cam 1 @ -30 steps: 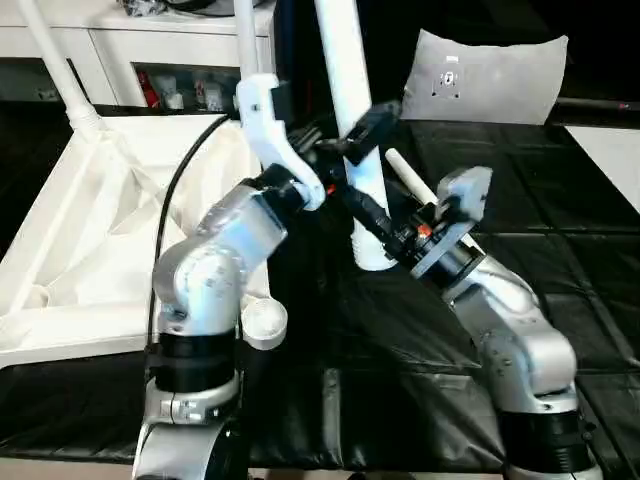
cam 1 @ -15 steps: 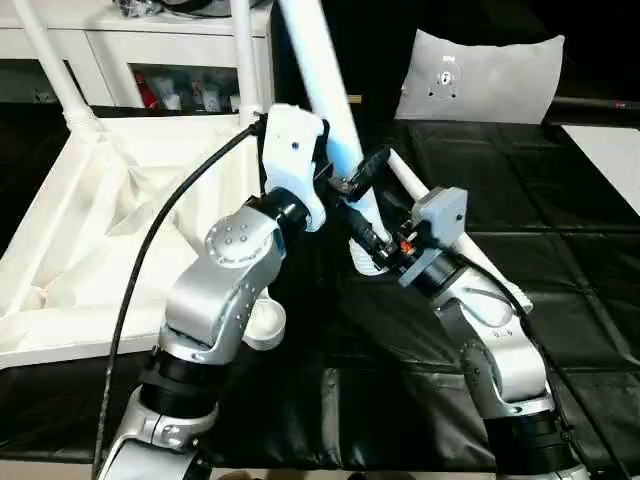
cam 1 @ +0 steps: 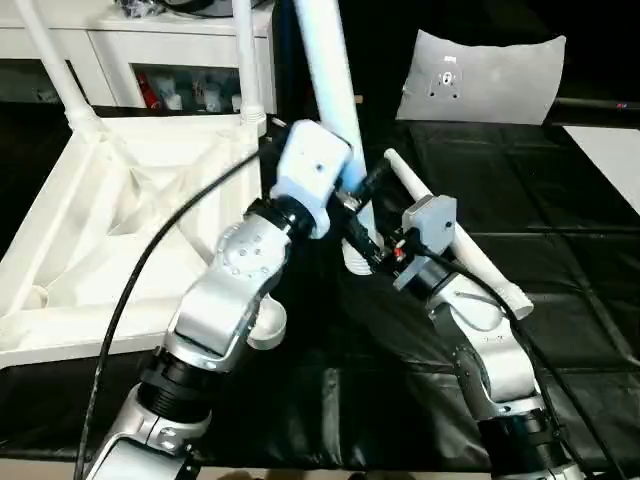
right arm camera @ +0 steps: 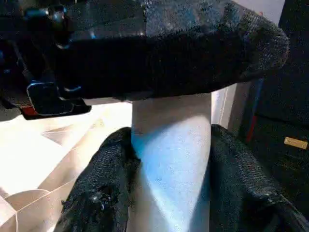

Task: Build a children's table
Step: Pick table leg

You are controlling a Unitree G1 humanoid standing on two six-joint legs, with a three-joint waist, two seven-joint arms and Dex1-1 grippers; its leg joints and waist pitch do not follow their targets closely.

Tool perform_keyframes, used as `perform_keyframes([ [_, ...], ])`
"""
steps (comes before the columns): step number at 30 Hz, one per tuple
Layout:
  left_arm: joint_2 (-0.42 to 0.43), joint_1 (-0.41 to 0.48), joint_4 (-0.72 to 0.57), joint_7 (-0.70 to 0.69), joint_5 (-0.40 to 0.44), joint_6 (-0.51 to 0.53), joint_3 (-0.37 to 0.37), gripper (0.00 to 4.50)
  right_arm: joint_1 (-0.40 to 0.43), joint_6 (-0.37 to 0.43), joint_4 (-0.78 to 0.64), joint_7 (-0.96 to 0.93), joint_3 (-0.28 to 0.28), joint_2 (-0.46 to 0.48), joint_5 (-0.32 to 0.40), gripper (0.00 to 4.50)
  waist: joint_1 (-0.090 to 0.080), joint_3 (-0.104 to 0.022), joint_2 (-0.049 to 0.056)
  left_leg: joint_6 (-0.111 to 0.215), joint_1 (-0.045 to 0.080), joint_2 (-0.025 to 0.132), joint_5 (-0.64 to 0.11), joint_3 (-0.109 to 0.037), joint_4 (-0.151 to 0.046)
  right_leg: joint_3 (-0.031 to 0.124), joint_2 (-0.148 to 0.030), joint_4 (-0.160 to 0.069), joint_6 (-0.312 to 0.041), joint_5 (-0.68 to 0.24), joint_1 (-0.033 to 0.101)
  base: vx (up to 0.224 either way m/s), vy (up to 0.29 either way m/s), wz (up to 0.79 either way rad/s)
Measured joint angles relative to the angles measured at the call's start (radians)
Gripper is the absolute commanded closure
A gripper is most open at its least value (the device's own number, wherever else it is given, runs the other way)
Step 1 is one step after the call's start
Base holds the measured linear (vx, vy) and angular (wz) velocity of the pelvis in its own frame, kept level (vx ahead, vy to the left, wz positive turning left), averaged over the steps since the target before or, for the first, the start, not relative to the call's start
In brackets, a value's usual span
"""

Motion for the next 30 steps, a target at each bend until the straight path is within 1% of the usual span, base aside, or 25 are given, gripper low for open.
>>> perform_keyframes([
  [2, 0.003, 0.000, 0.001, -0.004, 0.005, -0.007, -0.003, 0.84, 0.000, -0.002, 0.001, -0.001, 0.001, 0.000, 0.000, 2.60, 0.000, 0.000, 0.000, 0.000, 0.000, 0.000, 0.000, 0.000, 0.000, 0.000, 0.000, 0.000, 0.000, 0.000, 0.000, 0.000, 0.000, 0.00],
  [4, -0.023, 0.005, 0.008, -0.004, -0.021, 0.000, 0.022, 0.84, 0.000, -0.011, 0.002, -0.001, 0.001, -0.004, -0.003, 2.60, 0.000, 0.000, 0.000, 0.000, 0.000, 0.000, 0.000, 0.000, 0.000, 0.000, 0.000, 0.000, 0.000, 0.000, 0.000, 0.000, 0.000, 0.00],
  [6, -0.098, 0.021, 0.006, -0.005, -0.125, 0.049, 0.098, 0.84, 0.000, -0.017, 0.004, 0.002, 0.005, -0.011, -0.007, 2.60, 0.000, 0.000, 0.000, 0.000, 0.000, 0.000, 0.000, 0.000, 0.000, 0.000, 0.000, 0.000, -0.001, 0.000, 0.000, 0.000, 0.000, 0.00],
  [9, -0.183, 0.031, -0.018, -0.015, -0.296, 0.137, 0.182, 0.84, 0.000, -0.019, 0.016, 0.005, 0.007, -0.012, -0.008, 2.61, 0.001, 0.000, 0.000, 0.000, 0.000, 0.000, 0.000, 0.000, 0.000, 0.000, 0.000, 0.000, -0.001, 0.001, 0.000, 0.000, 0.000, 0.00],
  [11, -0.202, 0.033, -0.035, -0.017, -0.362, 0.170, 0.204, 0.84, 0.000, -0.027, 0.017, 0.007, 0.006, -0.013, -0.008, 2.62, 0.000, 0.000, 0.000, 0.000, 0.000, 0.000, 0.000, 0.000, 0.000, 0.000, 0.000, 0.000, -0.001, 0.001, 0.000, 0.000, 0.000, 0.00],
  [14, -0.217, 0.042, -0.047, -0.019, -0.409, 0.187, 0.224, 0.84, 0.001, -0.034, 0.017, 0.013, 0.006, -0.016, -0.008, 2.62, 0.000, 0.000, 0.000, 0.000, 0.000, 0.000, 0.000, 0.000, 0.000, 0.000, 0.000, 0.000, -0.001, 0.001, 0.000, 0.000, 0.000, 0.00],
  [16, -0.255, 0.054, -0.058, -0.017, -0.463, 0.216, 0.261, 0.84, 0.005, -0.036, 0.017, 0.018, 0.007, -0.017, -0.008, 2.62, 0.000, 0.000, 0.000, 0.000, 0.000, 0.000, 0.000, 0.001, 0.000, 0.000, 0.000, 0.000, -0.001, 0.001, 0.000, 0.000, 0.000, 0.00],
  [18, -0.273, 0.061, -0.069, -0.016, -0.509, 0.251, 0.284, 0.84, 0.008, -0.036, 0.020, 0.022, 0.008, -0.020, -0.008, 2.62, 0.000, 0.000, 0.000, 0.000, 0.000, 0.000, 0.000, 0.001, 0.000, 0.000, 0.000, 0.000, -0.001, 0.001, 0.000, 0.000, 0.000, 0.00],
  [20, -0.278, 0.063, -0.074, -0.016, -0.545, 0.274, 0.295, 0.84, 0.008, -0.036, 0.026, 0.023, 0.008, -0.020, -0.007, 2.62, 0.000, 0.000, 0.000, 0.000, 0.000, 0.000, 0.000, 0.001, 0.000, 0.000, 0.000, 0.000, -0.001, 0.001, 0.000, 0.000, 0.000, 0.00],
  [22, -0.278, 0.072, -0.076, -0.047, -0.625, 0.308, 0.321, 0.84, 0.011, -0.037, 0.029, 0.026, 0.009, -0.021, -0.007, 2.62, -0.001, 0.000, 0.000, 0.000, 0.000, 0.000, 0.000, 0.001, 0.000, 0.000, 0.000, 0.000, -0.001, 0.001, 0.000, 0.000, 0.000, 0.00],
  [23, -0.274, 0.074, -0.077, -0.055, -0.631, 0.311, 0.321, 0.84, 0.012, -0.037, 0.029, 0.027, 0.009, -0.022, -0.007, 2.62, -0.001, 0.000, 0.000, 0.000, 0.000, 0.000, 0.000, 0.001, 0.000, 0.000, 0.000, 0.000, -0.001, 0.001, 0.000, 0.000, 0.000, 0.00],
  [24, -0.234, 0.081, -0.076, -0.108, -0.650, 0.318, 0.322, 0.84, 0.015, -0.041, 0.029, 0.036, 0.015, -0.024, -0.007, 2.62, -0.002, 0.000, 0.000, 0.000, 0.000, 0.000, 0.000, 0.001, 0.000, 0.000, 0.000, 0.000, -0.001, 0.001, 0.000, 0.000, 0.000, 0.00],
  [26, -0.197, 0.088, -0.071, -0.184, -0.661, 0.318, 0.324, 0.84, 0.015, -0.047, 0.029, 0.047, 0.021, -0.024, -0.006, 2.62, -0.002, 0.000, -0.001, 0.000, 0.000, 0.001, 0.000, 0.001, 0.000, 0.000, 0.000, 0.001, -0.001, 0.001, 0.000, 0.000, 0.000, 0.00],
  [30, -0.144, 0.090, -0.053, -0.295, -0.663, 0.309, 0.326, 0.84, 0.015, -0.054, 0.030, 0.060, 0.030, -0.025, -0.007, 2.62, -0.001, 0.000, -0.001, 0.000, 0.000, 0.000, 0.000, 0.001, 0.000, 0.000, 0.000, 0.000, -0.001, 0.001, 0.000, 0.000, 0.000, 0.00],
])
